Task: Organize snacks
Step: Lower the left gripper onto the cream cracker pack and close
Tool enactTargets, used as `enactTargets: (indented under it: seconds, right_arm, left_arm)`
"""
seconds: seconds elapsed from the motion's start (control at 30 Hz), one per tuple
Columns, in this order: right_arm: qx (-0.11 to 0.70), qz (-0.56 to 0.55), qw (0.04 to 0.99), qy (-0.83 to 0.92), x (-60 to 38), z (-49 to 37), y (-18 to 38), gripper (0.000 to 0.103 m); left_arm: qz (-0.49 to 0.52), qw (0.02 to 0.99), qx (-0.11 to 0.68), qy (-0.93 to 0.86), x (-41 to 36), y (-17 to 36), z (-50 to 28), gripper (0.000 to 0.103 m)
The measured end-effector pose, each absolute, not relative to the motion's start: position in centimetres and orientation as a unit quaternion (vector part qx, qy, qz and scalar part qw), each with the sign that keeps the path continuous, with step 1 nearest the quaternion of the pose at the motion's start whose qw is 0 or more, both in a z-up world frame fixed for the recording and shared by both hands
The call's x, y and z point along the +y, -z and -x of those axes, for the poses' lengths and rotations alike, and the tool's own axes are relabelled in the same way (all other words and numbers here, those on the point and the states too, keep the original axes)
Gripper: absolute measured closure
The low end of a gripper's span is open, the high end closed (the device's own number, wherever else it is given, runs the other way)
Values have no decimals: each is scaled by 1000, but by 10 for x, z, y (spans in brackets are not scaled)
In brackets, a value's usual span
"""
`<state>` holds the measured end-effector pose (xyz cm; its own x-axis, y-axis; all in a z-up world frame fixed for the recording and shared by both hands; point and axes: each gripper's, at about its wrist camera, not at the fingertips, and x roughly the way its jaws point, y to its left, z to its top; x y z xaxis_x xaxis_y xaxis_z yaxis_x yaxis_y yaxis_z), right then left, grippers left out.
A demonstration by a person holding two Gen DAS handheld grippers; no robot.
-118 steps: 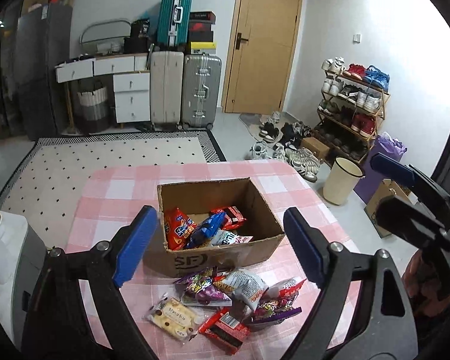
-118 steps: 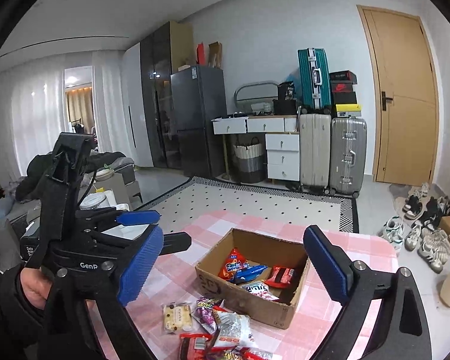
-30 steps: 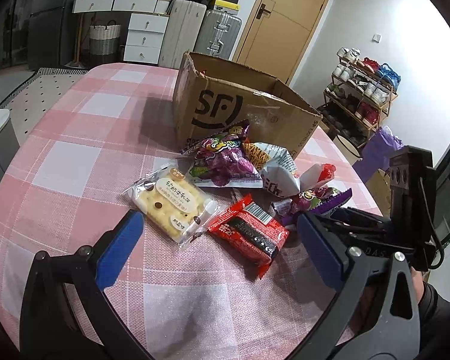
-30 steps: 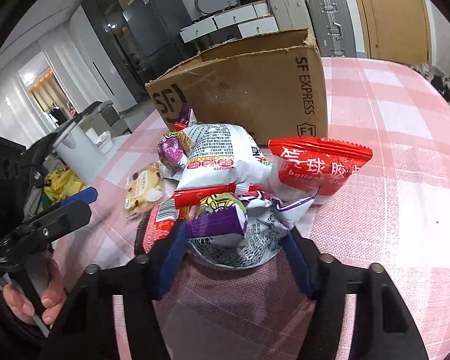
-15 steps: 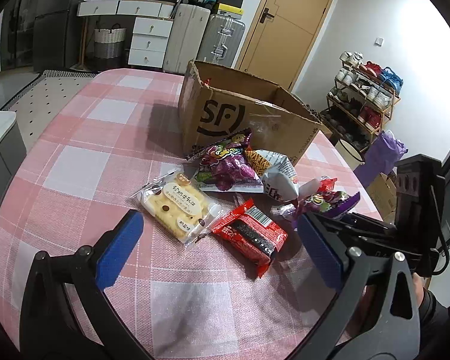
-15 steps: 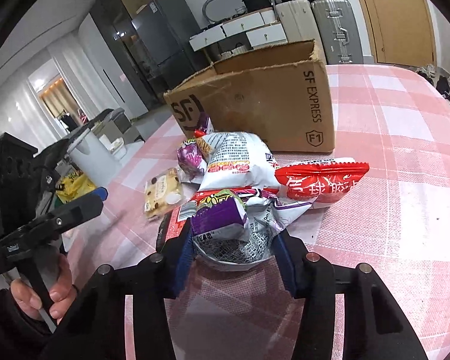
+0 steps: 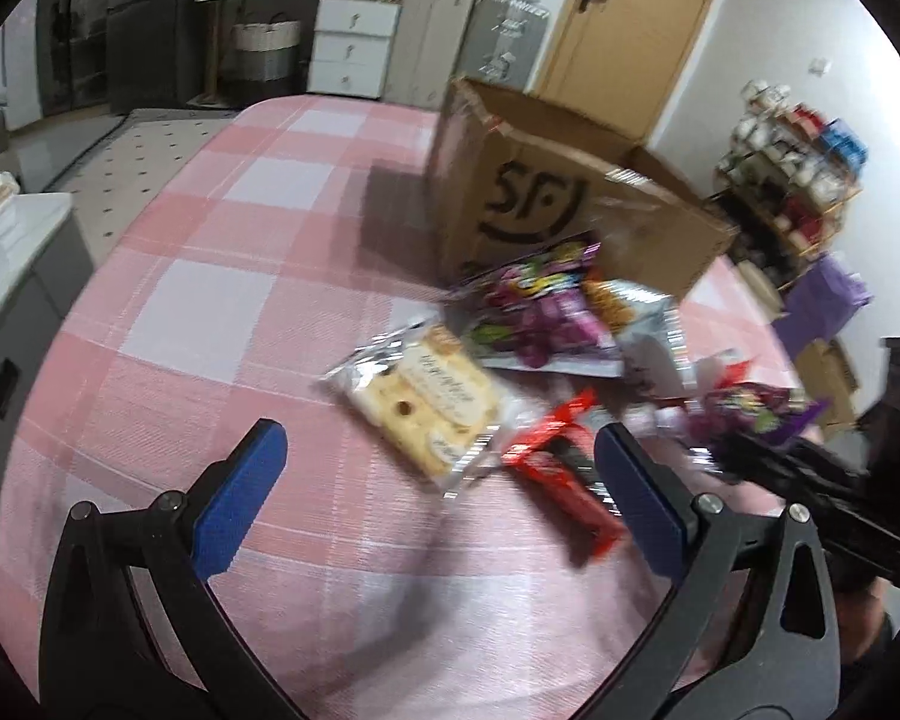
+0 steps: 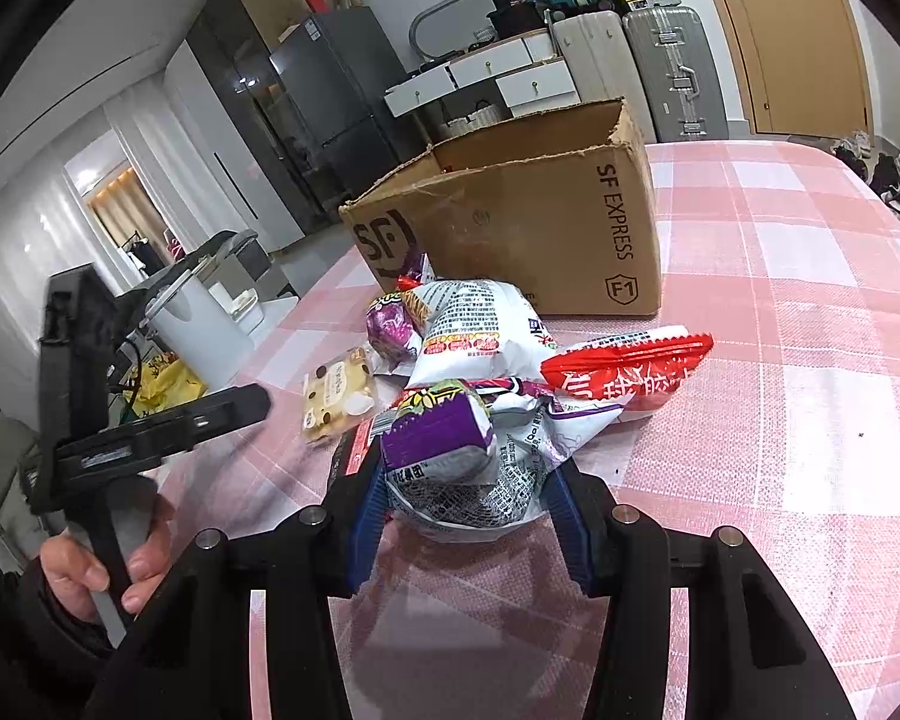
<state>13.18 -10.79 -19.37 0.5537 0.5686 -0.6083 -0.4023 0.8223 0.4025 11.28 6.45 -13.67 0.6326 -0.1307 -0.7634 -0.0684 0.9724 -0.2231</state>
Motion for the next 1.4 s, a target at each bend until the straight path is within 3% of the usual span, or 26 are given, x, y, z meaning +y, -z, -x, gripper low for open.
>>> enactTargets:
  seconds: [0.47, 0.77, 1.1, 1.4]
  right_arm:
    - [378, -120, 870, -294, -112, -130, 197, 54]
    - [377, -135, 865, -302, -118, -130, 200, 54]
    - [377, -141, 863, -306, -121, -130, 200, 54]
    - [378, -140, 865, -301, -121, -130, 200, 54]
  left_arm:
    - [119, 855, 503, -31, 54, 169, -167, 1]
    - [98, 852, 511, -57, 48, 174, -186, 1]
    - [86, 862, 500, -9, 51, 168, -174, 39]
    - [72, 867, 492, 18, 60, 160, -169, 59]
